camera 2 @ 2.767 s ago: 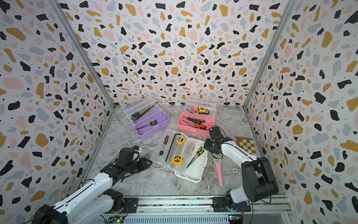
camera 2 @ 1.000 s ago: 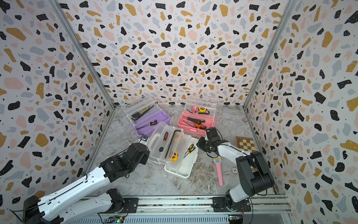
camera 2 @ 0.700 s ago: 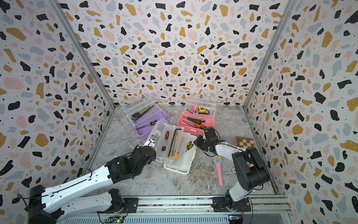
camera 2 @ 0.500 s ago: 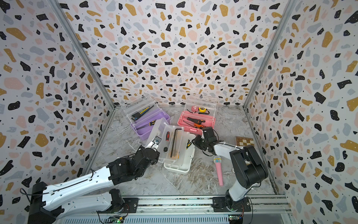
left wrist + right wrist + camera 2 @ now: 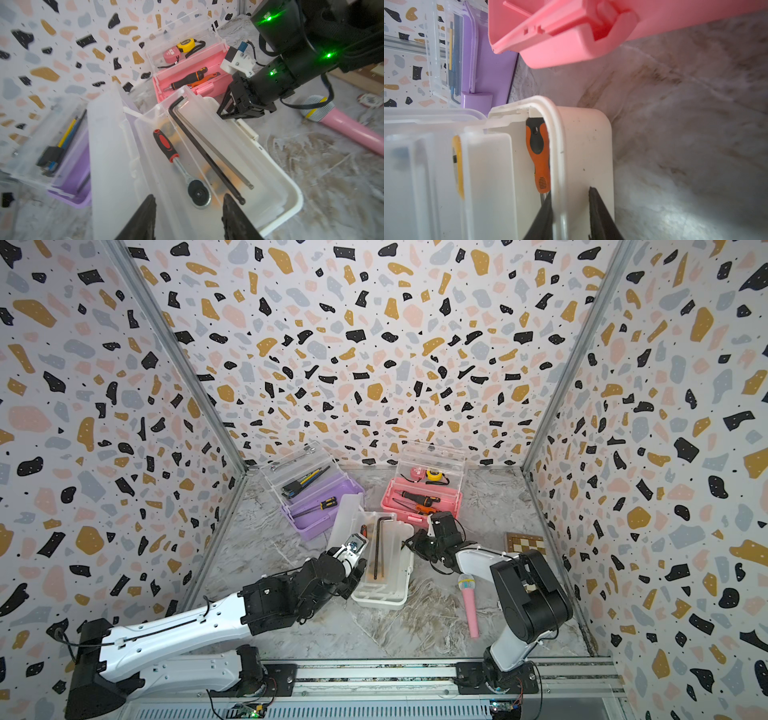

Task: Close toolboxes
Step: Close the toolbox at the center of the board, then adjust the toolbox at the center of the board.

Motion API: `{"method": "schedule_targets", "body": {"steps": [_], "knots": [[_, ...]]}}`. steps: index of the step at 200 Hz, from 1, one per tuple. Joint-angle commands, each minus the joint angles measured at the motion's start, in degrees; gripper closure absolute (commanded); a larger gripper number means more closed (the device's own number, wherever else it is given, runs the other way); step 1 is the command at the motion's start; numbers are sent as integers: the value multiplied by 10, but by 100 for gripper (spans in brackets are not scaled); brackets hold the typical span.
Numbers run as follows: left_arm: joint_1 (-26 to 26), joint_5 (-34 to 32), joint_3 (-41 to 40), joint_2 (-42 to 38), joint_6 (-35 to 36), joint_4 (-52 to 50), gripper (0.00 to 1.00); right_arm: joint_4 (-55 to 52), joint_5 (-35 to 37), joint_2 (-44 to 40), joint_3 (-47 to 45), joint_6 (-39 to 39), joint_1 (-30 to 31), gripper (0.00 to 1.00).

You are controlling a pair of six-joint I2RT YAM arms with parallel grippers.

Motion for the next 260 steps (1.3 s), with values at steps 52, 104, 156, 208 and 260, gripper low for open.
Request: {"method": "schedule_targets", "body": {"steps": [52,104,156,208,260], "knots": [[2,71,48,30,-63,-34,27,-18,-14,-26,0,-8,13,72],[2,110,79,43,-95,-35,14,-51,-2,-41,7,-26,9,72],[11,114,91,55,-99,-31,5,-120,23,-89,12,-64,-14,66],[94,206,56,55,-151,2,4,-227,56,-172,18,-120,-32,61],[201,327,-5,45,-221,66,2,-227,-12,-247,-28,-126,-8,34]]}}
